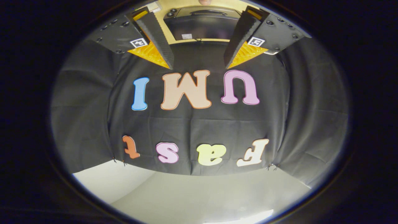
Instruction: Open the toaster oven, put the food inside, and close the toaster oven door.
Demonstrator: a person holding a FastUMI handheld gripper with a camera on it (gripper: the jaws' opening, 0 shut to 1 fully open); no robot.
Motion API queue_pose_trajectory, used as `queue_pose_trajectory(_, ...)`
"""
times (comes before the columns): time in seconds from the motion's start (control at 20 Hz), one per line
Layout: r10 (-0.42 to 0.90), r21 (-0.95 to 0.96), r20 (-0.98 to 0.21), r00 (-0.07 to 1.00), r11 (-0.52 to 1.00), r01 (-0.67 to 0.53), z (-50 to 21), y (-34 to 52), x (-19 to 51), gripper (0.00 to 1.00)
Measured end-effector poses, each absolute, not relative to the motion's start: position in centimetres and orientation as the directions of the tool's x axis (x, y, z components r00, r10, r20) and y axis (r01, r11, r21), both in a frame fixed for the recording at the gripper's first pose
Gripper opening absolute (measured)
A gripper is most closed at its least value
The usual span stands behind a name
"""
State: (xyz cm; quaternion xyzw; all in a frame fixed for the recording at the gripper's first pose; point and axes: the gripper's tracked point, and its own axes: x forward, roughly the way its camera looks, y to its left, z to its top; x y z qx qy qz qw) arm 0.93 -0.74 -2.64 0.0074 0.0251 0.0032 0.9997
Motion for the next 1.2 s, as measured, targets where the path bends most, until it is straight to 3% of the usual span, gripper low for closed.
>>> queue_pose_trajectory(0.65,0.049,0.036,-0.109,0.993,0.998,-0.045,-11.1,1.8,3.1,1.00)
queue_pose_trajectory(1.2,0.051,0.130,-0.360,0.932,0.991,-0.003,-28.9,3.5,4.1,1.00)
